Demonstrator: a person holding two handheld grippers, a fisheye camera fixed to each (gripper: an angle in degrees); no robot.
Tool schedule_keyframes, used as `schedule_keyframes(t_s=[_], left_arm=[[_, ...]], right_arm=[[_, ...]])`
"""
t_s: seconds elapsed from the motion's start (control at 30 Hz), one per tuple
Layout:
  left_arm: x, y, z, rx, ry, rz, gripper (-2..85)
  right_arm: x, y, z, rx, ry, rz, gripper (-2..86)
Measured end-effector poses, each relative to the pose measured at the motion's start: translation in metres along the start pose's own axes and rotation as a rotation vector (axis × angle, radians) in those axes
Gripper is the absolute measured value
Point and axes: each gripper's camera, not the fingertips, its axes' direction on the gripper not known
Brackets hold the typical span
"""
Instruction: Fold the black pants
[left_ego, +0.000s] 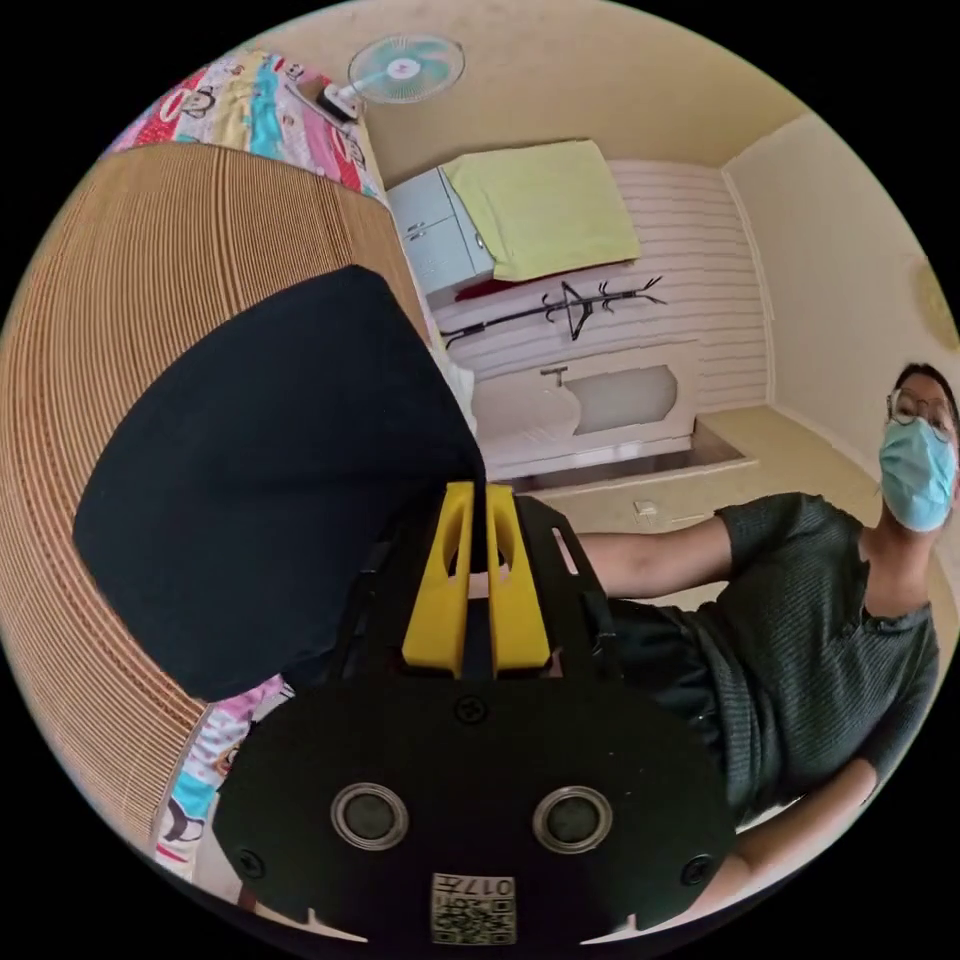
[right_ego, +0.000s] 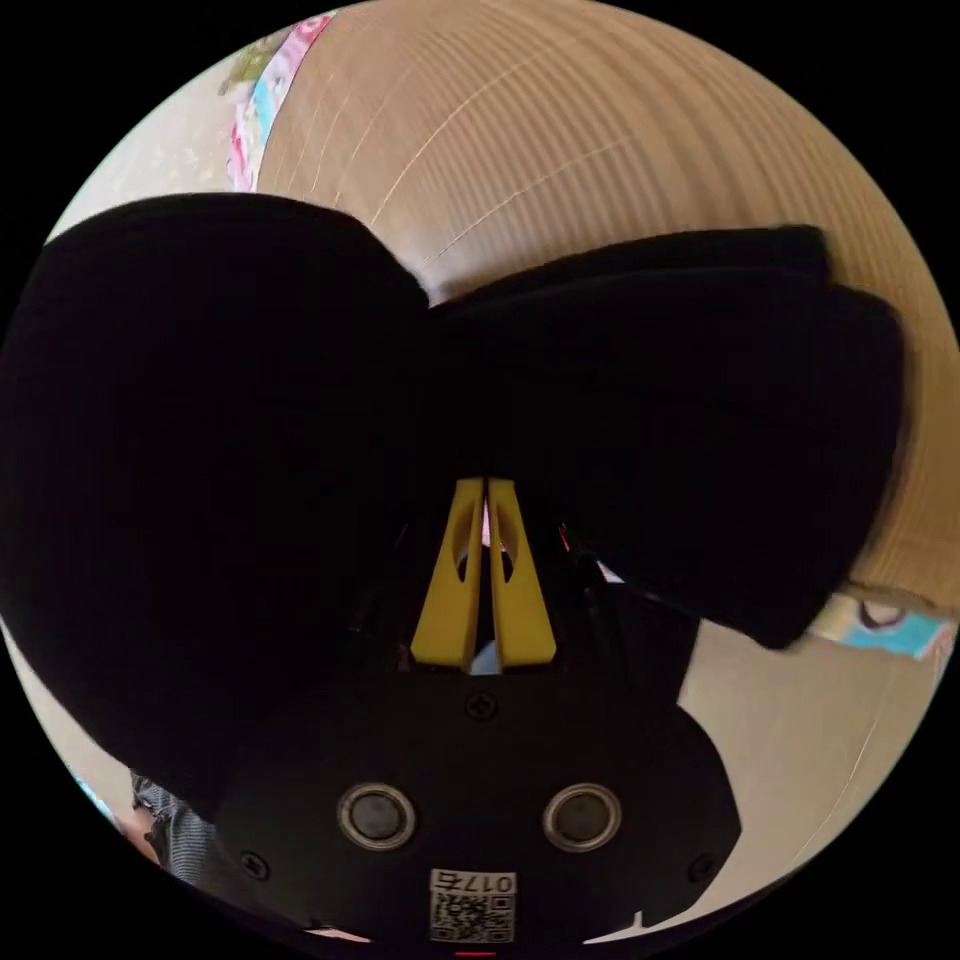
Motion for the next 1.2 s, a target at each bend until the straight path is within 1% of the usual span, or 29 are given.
schedule_keyframes(t_s=[0.03,0.1,0.17,0.2,0.23,0.3,0.33,0.4,0.43,0.47,0.5,0.53,0.57,0.6,0.63,0.7,0.73,0.77,0.83,0.87,0.93,1.0,1.07,1.1,1.13,1.2], left_arm=[[-0.007,-0.007,0.016,-0.052,0.005,-0.027,0.2],[-0.027,-0.023,0.072,-0.249,0.054,-0.048,0.2],[-0.032,-0.025,0.091,-0.319,0.031,-0.047,1.6],[-0.033,-0.022,0.090,-0.311,-0.027,-0.055,4.2],[-0.032,-0.020,0.086,-0.293,-0.062,-0.057,5.4],[-0.029,-0.006,0.053,-0.138,-0.237,-0.066,6.3],[-0.029,-0.001,0.042,-0.086,-0.292,-0.080,6.4],[-0.041,0.023,-0.005,0.128,-0.496,-0.238,9.9],[-0.047,0.029,-0.015,0.171,-0.521,-0.289,11.1],[-0.064,0.041,-0.034,0.242,-0.544,-0.394,13.6],[-0.084,0.051,-0.047,0.289,-0.545,-0.490,15.5],[-0.095,0.056,-0.052,0.303,-0.535,-0.535,16.4],[-0.119,0.064,-0.056,0.309,-0.491,-0.621,17.6],[-0.143,0.070,-0.054,0.297,-0.418,-0.692,18.3],[-0.154,0.073,-0.052,0.288,-0.378,-0.716,18.4],[-0.189,0.078,-0.028,0.194,-0.238,-0.759,18.9],[-0.195,0.080,-0.022,0.174,-0.208,-0.772,18.9],[-0.203,0.085,-0.015,0.179,-0.183,-0.805,18.9],[-0.205,0.088,-0.010,0.191,-0.173,-0.807,17.9],[-0.204,0.090,-0.009,0.207,-0.172,-0.797,15.8],[-0.203,0.094,-0.006,0.224,-0.102,-0.776,12.9],[-0.204,0.099,-0.001,0.195,0.000,-0.750,9.9],[-0.199,0.101,0.006,0.149,0.046,-0.713,8.8],[-0.195,0.102,0.012,0.116,0.075,-0.696,8.5],[-0.192,0.102,0.015,0.100,0.085,-0.687,8.3],[-0.180,0.102,0.028,0.032,0.107,-0.659,8.0]], right_arm=[[0.025,0.009,-0.019,0.039,0.038,0.055,0.4],[0.066,0.025,-0.042,0.060,0.024,0.118,0.5],[0.108,0.044,-0.059,0.064,-0.042,0.204,0.5],[0.132,0.059,-0.071,0.095,-0.076,0.262,0.6],[0.150,0.076,-0.083,0.143,-0.103,0.287,0.7],[0.167,0.097,-0.099,0.219,-0.152,0.279,0.9],[0.174,0.108,-0.107,0.273,-0.193,0.264,1.3],[0.180,0.121,-0.113,0.347,-0.278,0.239,2.1],[0.183,0.125,-0.114,0.384,-0.348,0.235,3.0],[0.185,0.127,-0.112,0.400,-0.389,0.238,3.7],[0.188,0.129,-0.107,0.432,-0.479,0.242,6.4],[0.193,0.131,-0.100,0.469,-0.590,0.251,10.3],[0.197,0.132,-0.095,0.489,-0.653,0.259,12.1],[0.205,0.134,-0.082,0.528,-0.789,0.298,15.7],[0.215,0.136,-0.067,0.562,-0.929,0.360,16.8],[0.225,0.139,-0.048,0.619,-1.091,0.430,18.0],[0.227,0.137,-0.039,0.632,-1.141,0.459,18.7],[0.228,0.135,-0.037,0.629,-1.146,0.462,19.0],[0.220,0.115,-0.039,0.589,-1.063,0.406,21.5],[0.218,0.109,-0.039,0.576,-1.043,0.398,22.8],[0.213,0.080,-0.041,0.531,-1.030,0.346,28.8],[0.207,0.060,-0.045,0.498,-0.991,0.304,33.0],[0.198,0.042,-0.050,0.452,-0.890,0.266,35.8],[0.190,0.030,-0.053,0.418,-0.804,0.234,36.8],[0.182,0.017,-0.055,0.379,-0.723,0.201,37.2],[0.173,-0.004,-0.055,0.331,-0.627,0.154,37.0]])
